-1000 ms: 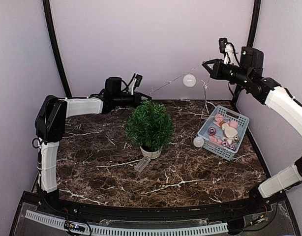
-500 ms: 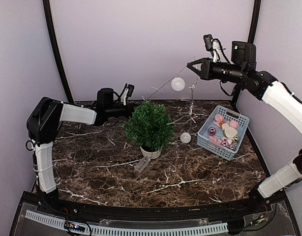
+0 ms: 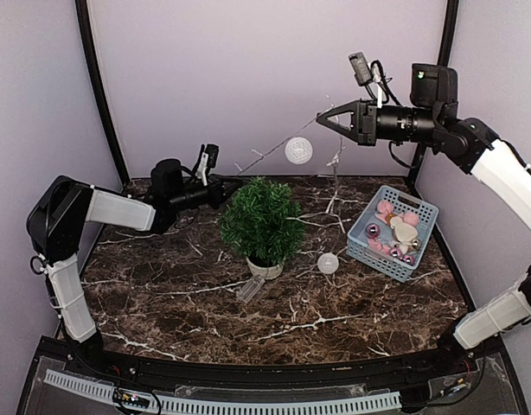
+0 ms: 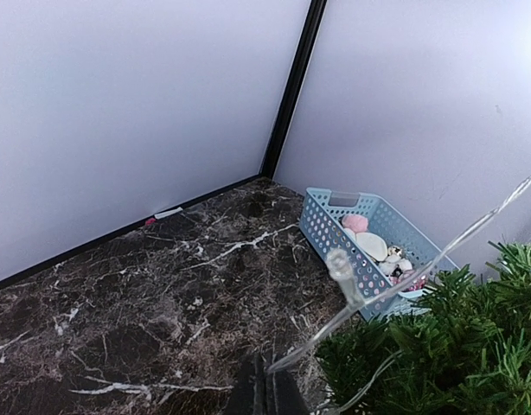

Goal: Decorate the small christmas tree
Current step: Wrap the side of the string light in the gap of the branches.

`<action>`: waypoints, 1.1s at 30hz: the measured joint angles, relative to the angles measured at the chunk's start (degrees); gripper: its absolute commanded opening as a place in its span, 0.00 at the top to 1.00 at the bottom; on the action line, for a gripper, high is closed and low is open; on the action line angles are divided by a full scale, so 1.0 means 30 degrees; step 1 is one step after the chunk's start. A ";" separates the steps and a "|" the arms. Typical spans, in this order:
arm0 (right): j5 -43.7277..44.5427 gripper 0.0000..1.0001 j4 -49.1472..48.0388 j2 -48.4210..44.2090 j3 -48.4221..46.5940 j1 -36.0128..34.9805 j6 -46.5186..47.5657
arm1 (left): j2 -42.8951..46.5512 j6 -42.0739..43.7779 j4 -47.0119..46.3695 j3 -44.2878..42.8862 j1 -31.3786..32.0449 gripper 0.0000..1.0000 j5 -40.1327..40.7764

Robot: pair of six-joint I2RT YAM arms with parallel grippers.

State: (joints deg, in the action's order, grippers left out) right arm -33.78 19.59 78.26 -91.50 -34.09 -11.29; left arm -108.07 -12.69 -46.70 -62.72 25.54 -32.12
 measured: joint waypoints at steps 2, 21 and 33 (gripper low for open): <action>-0.0503 1.00 0.0532 -0.0058 -0.0138 -0.0291 0.0270 | 0.0066 -0.0015 -0.0437 0.0270 0.0000 0.96 0.0029; -0.6346 1.00 0.1472 -0.1137 -0.0124 -0.1676 0.0168 | 0.1559 -0.0182 -0.3184 0.2127 0.0058 0.95 -0.0219; -0.6280 1.00 0.3832 0.0670 -0.1202 -0.5377 0.1763 | 0.2011 0.0576 -0.3089 0.3526 0.0058 0.94 0.0109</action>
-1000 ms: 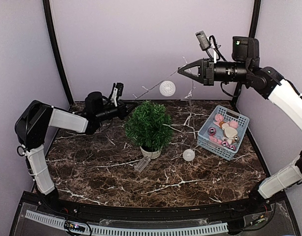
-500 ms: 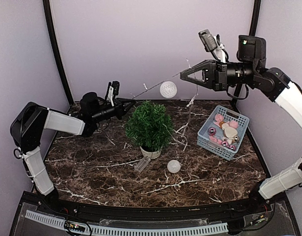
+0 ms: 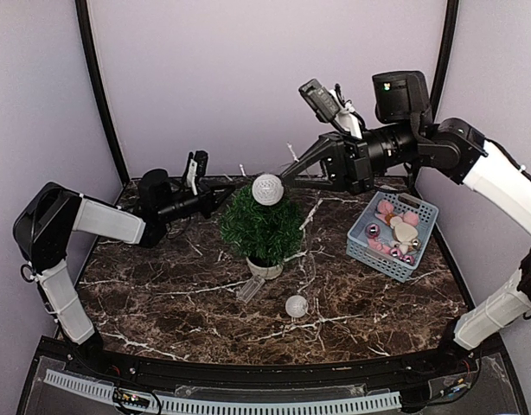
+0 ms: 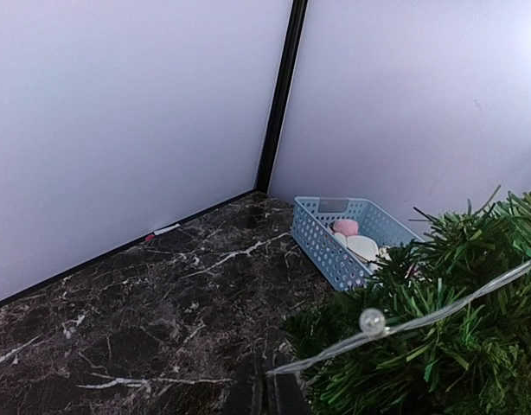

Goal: Decorate the small christmas tree
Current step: Wrap the side of the string light in the gap of the branches.

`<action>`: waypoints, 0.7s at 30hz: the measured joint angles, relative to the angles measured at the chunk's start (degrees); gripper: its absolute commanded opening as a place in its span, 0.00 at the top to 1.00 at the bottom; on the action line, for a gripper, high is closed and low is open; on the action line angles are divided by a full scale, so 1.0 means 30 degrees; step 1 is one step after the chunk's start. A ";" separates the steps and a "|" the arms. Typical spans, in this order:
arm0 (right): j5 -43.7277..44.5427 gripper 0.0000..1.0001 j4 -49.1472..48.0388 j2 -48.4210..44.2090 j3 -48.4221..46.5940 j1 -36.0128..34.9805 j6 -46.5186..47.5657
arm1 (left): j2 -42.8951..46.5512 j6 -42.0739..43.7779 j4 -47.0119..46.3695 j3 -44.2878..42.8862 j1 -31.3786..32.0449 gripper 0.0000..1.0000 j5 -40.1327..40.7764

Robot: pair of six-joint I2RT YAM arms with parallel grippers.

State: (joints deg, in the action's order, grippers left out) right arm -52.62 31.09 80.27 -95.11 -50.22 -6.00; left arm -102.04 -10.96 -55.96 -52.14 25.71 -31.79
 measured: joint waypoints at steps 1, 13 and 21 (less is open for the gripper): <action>0.0007 1.00 0.0197 0.0073 -0.0007 -0.0262 0.0073 | 0.0066 0.0029 0.0000 0.0117 0.0000 0.94 0.0044; 0.0444 1.00 0.0736 0.0685 -0.0007 -0.1749 0.0270 | 0.0911 0.0423 -0.0342 0.1719 0.0000 0.93 0.0874; 0.0678 1.00 0.0845 0.0933 0.0189 -0.2171 0.0262 | 0.1603 0.0517 -0.0481 0.3053 -0.0029 0.89 0.1625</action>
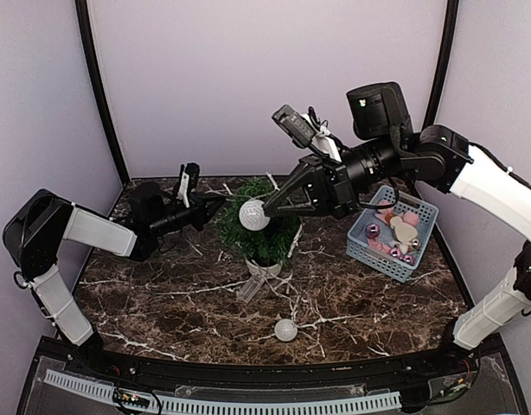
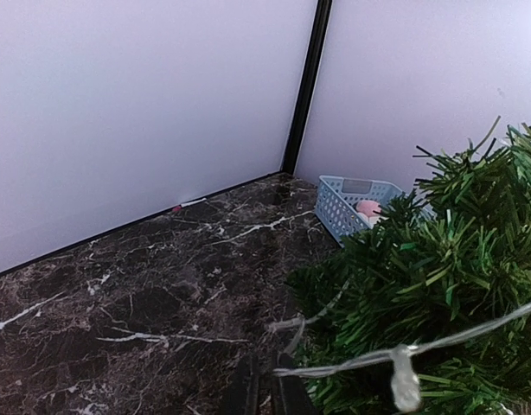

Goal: Decorate the small christmas tree
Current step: Wrap the side of the string light in the gap of the branches.

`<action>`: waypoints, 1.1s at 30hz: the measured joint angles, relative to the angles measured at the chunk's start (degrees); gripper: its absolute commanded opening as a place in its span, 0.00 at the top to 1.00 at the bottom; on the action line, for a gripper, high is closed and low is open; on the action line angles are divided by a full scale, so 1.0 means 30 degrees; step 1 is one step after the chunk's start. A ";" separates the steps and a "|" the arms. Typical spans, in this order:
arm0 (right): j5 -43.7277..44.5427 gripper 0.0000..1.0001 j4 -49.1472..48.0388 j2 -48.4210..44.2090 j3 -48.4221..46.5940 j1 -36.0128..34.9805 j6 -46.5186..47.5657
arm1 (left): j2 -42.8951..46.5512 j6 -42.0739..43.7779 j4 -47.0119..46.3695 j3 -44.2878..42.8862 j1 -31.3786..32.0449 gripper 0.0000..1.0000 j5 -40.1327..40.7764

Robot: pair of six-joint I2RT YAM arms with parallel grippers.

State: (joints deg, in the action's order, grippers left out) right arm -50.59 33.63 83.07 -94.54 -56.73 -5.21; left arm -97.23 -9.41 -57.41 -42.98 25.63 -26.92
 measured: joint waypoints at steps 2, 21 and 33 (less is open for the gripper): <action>0.0248 1.00 -0.0022 0.0000 0.0095 -0.0007 -0.0007 | 0.0022 0.0015 0.0015 0.0102 -0.0022 0.87 0.0204; 0.0721 1.00 -0.0204 0.0634 0.0313 -0.0095 -0.0073 | 0.3308 0.0066 0.2164 0.1494 -0.0102 0.47 0.1989; 0.0342 1.00 -0.0510 0.2280 0.0022 -0.0364 -0.0058 | 0.9581 -0.7053 1.0360 -0.0401 -0.0117 0.39 0.1231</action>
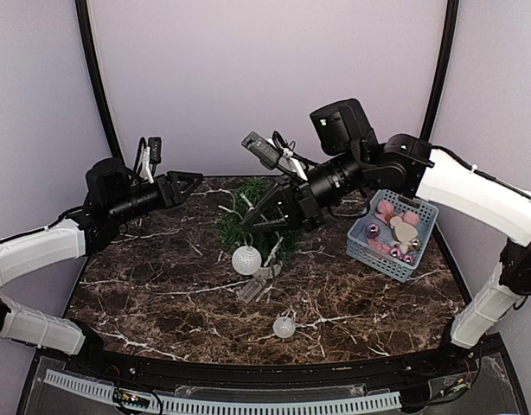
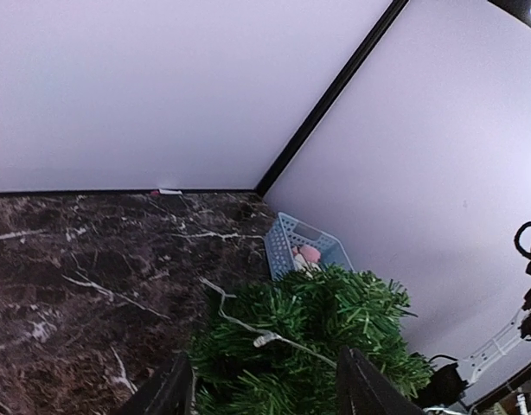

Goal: Decorate the small christmas tree
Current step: Wrap the side of the string light in the gap of the branches.

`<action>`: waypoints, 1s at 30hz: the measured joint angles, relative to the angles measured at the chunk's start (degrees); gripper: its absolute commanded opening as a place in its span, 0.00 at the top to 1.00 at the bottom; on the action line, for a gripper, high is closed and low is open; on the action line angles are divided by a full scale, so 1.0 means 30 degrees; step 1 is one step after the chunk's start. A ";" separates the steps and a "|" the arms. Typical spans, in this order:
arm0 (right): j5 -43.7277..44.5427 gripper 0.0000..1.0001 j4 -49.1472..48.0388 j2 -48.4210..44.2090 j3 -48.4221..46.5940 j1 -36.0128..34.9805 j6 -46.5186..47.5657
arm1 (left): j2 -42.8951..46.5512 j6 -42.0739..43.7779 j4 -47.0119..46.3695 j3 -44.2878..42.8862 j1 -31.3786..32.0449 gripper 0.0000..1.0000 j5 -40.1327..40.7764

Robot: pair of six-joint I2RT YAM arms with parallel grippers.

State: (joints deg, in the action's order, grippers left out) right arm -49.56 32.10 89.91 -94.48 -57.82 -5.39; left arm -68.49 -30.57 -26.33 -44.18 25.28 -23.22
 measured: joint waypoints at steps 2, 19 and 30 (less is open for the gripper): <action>-0.0058 1.00 0.0007 0.0386 -0.0226 -0.0036 0.0058 | 0.0248 -0.0998 0.0750 -0.0007 0.0000 0.38 -0.0605; -0.0262 1.00 -0.0138 0.0940 -0.0823 -0.0160 0.0080 | -0.4255 -0.4182 0.1938 -0.3067 0.0051 0.41 -0.3184; -0.0255 1.00 -0.0153 0.0940 -0.0823 -0.0160 0.0138 | -0.6309 -0.4590 0.1246 -0.4350 0.0765 0.70 -0.3621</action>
State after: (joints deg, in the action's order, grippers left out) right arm -50.33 31.64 92.73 -96.95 -58.30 -4.97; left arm -87.42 -44.34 -22.59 -57.23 27.57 -34.09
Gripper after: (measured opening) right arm 0.009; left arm 0.363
